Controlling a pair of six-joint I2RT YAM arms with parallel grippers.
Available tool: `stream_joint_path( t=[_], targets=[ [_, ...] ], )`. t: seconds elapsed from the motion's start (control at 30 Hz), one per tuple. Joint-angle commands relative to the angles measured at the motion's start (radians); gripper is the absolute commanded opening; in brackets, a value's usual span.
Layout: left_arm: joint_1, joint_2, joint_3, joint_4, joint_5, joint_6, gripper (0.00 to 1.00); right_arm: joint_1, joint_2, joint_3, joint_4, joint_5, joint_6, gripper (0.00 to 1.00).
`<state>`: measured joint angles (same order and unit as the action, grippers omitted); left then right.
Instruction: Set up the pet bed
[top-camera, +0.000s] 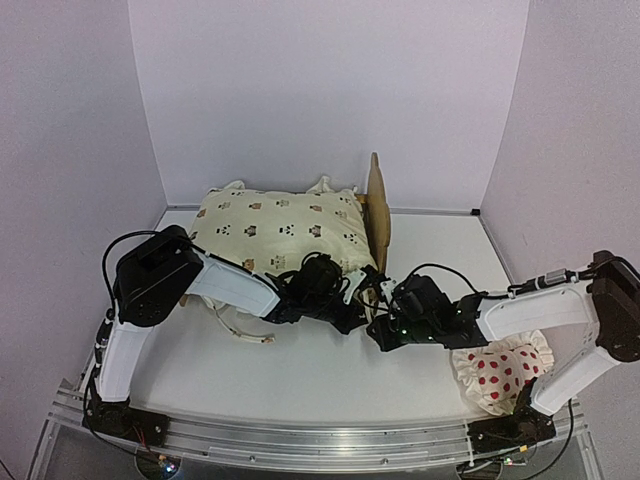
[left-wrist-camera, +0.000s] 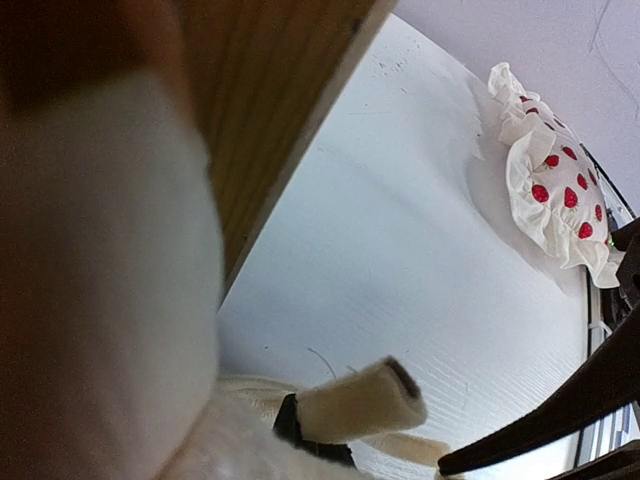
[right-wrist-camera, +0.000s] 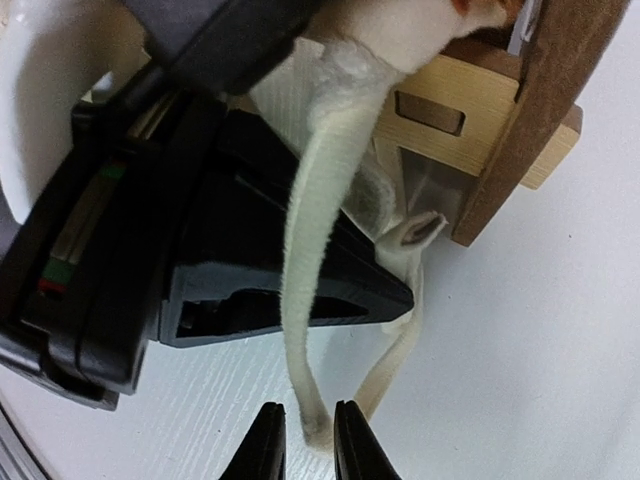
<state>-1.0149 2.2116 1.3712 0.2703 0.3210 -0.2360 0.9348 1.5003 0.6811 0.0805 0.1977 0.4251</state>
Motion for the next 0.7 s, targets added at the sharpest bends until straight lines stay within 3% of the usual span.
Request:
stream_joint_path(
  t=[0.0,0.37,0.67],
  targets=[
    [0.004,0.011,0.028,0.011,0.017,0.021,0.0,0.002,-0.058,0.033,-0.077,0.087,-0.003,0.26],
    [0.004,0.008,0.025,0.012,0.021,0.024,0.0,-0.012,-0.149,0.076,-0.14,0.163,0.098,0.46],
    [0.003,0.004,0.017,0.017,0.027,0.026,0.0,-0.035,-0.062,0.165,-0.162,0.163,0.177,0.46]
  ],
)
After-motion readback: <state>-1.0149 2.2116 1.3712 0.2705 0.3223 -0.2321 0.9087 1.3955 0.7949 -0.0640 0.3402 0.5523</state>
